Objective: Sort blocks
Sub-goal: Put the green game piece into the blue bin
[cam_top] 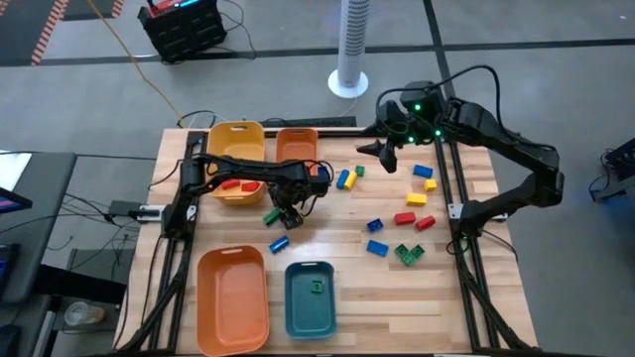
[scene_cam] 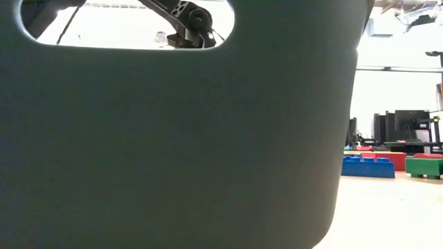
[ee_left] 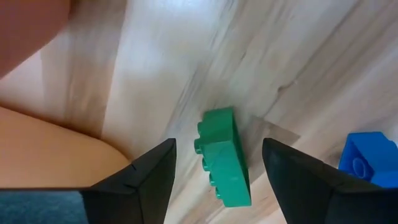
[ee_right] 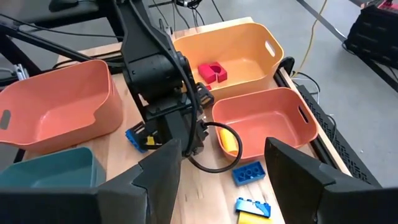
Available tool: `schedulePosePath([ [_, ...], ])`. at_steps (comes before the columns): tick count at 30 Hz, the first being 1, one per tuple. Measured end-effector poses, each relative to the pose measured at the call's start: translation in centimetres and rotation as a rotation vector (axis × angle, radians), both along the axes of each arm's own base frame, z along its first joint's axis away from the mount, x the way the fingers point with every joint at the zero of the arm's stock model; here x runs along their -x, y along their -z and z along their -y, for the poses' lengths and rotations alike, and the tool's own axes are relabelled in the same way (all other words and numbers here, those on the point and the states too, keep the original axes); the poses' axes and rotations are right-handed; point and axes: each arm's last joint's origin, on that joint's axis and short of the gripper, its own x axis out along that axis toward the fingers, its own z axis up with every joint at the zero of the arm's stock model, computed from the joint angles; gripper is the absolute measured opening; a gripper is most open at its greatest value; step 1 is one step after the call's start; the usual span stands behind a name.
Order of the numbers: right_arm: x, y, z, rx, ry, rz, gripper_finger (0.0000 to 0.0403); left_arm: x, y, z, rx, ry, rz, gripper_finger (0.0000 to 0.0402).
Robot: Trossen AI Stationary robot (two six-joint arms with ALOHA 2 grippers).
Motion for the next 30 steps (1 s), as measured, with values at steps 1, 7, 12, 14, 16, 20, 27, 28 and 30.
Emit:
schedulePosePath([
  [1,0.0,0.0,0.0,0.0,-0.001,0.0,0.0239,0.0,0.0,0.0,0.0,0.001,-0.001,0.023],
  [7,-0.1,0.0,-0.2,-0.003,-0.006,0.001,0.0239,0.4,0.8,0.5,0.004,0.014,-0.022,0.0228],
  [12,-0.1,0.0,-0.2,-0.001,-0.006,0.0,0.0239,0.7,1.4,1.4,0.008,0.033,-0.05,0.0228],
  [14,-0.1,0.0,-0.2,0.005,-0.01,0.0,0.0239,0.7,1.6,1.7,0.007,0.039,-0.051,0.0228],
  [16,-0.1,0.0,-0.2,0.007,-0.011,0.0,0.0239,0.8,2.2,1.8,0.021,0.034,-0.037,0.0228],
  [20,-0.1,0.0,-0.2,0.008,-0.011,0.0,0.0239,1.0,2.8,2.2,0.04,0.022,-0.043,0.0227],
  [27,-0.1,0.0,-0.2,0.014,-0.015,-0.001,0.0239,0.7,2.7,2.7,0.031,0.094,-0.026,0.0163],
  [28,-0.1,0.0,-0.2,0.014,-0.015,-0.001,0.0239,0.7,2.8,2.8,0.032,0.109,-0.017,0.0146],
  [30,-0.1,0.0,-0.2,0.014,-0.014,-0.002,0.0239,0.6,2.8,2.8,0.035,0.133,-0.008,0.011],
])
